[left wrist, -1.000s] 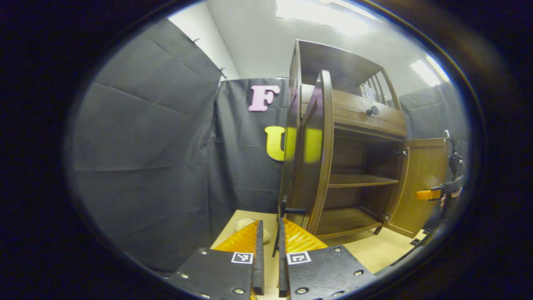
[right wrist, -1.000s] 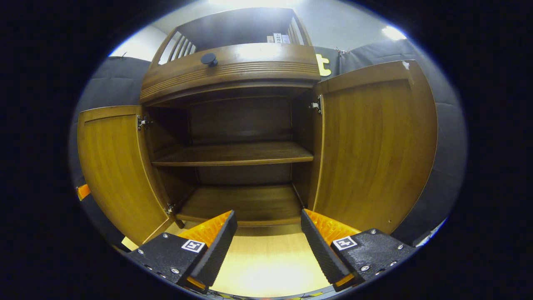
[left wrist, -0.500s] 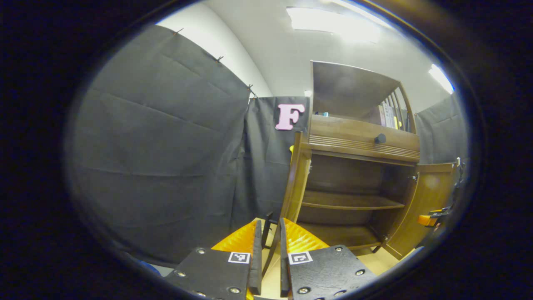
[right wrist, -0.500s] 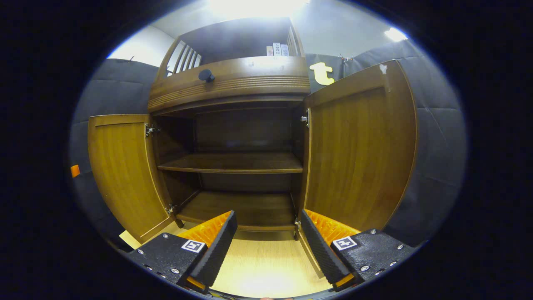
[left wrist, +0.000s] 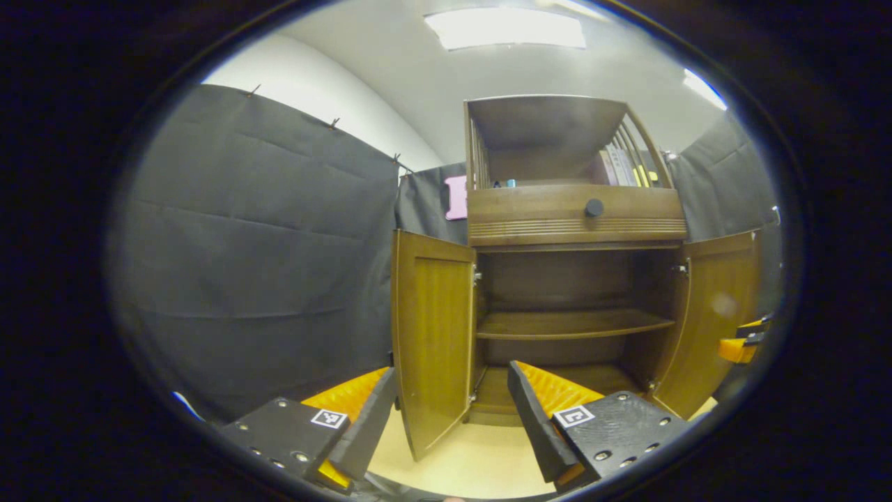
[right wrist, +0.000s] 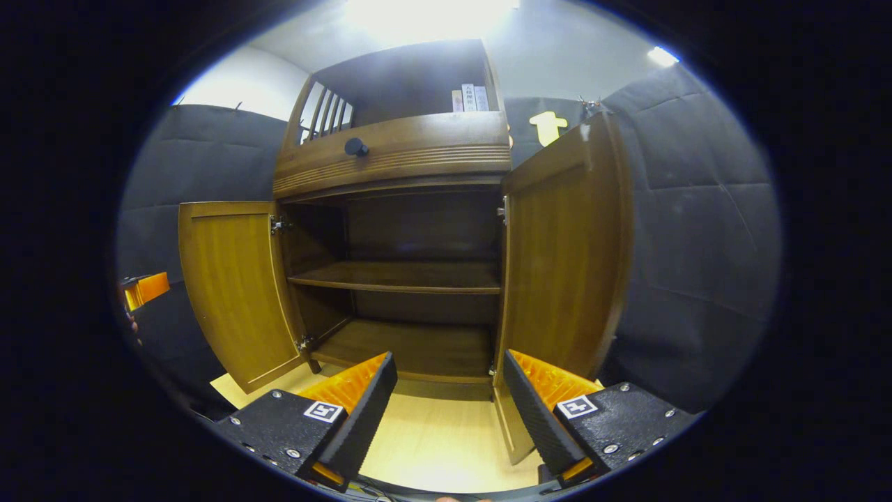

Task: Open the right door of the double-door shoe cabinet with the right hand, and open the left door with the left hand.

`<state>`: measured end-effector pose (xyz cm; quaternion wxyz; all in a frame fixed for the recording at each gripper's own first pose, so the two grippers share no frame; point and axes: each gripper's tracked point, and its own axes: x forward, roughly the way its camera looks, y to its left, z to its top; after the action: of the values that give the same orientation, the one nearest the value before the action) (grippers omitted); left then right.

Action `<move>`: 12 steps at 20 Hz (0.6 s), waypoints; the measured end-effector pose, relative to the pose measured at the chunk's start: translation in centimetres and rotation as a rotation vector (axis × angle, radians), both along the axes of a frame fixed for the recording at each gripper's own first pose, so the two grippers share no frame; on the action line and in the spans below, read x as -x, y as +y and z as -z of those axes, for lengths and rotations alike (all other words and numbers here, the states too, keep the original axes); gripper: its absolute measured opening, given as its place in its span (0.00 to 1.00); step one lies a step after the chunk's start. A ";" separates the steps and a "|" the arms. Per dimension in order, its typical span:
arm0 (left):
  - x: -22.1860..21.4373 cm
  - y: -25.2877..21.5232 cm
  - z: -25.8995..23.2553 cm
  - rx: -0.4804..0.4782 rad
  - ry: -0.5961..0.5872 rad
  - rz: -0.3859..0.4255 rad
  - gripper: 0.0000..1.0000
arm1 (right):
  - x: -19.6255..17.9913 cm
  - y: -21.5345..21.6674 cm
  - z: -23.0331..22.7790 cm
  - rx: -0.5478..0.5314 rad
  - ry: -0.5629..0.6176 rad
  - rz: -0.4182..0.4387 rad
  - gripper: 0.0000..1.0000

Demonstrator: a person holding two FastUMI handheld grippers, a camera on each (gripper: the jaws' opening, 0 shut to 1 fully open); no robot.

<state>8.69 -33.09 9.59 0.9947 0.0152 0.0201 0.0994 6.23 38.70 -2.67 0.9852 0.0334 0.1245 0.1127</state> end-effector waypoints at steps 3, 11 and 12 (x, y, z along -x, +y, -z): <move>0.5 -2.7 0.6 0.074 -0.032 -0.005 0.96 | 1.7 -1.7 -0.2 -0.068 -0.032 -0.015 0.95; -0.8 -7.9 3.8 0.179 -0.005 0.066 0.96 | 4.8 -5.1 2.1 -0.049 -0.031 0.010 0.92; -0.8 -8.6 4.0 0.177 -0.002 0.078 0.96 | 5.0 -5.2 2.3 -0.046 -0.027 0.006 0.92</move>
<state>9.47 -41.69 5.58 0.9953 -0.0721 0.0272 0.0585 1.22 33.50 -5.00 0.9861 0.0550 0.1084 0.1130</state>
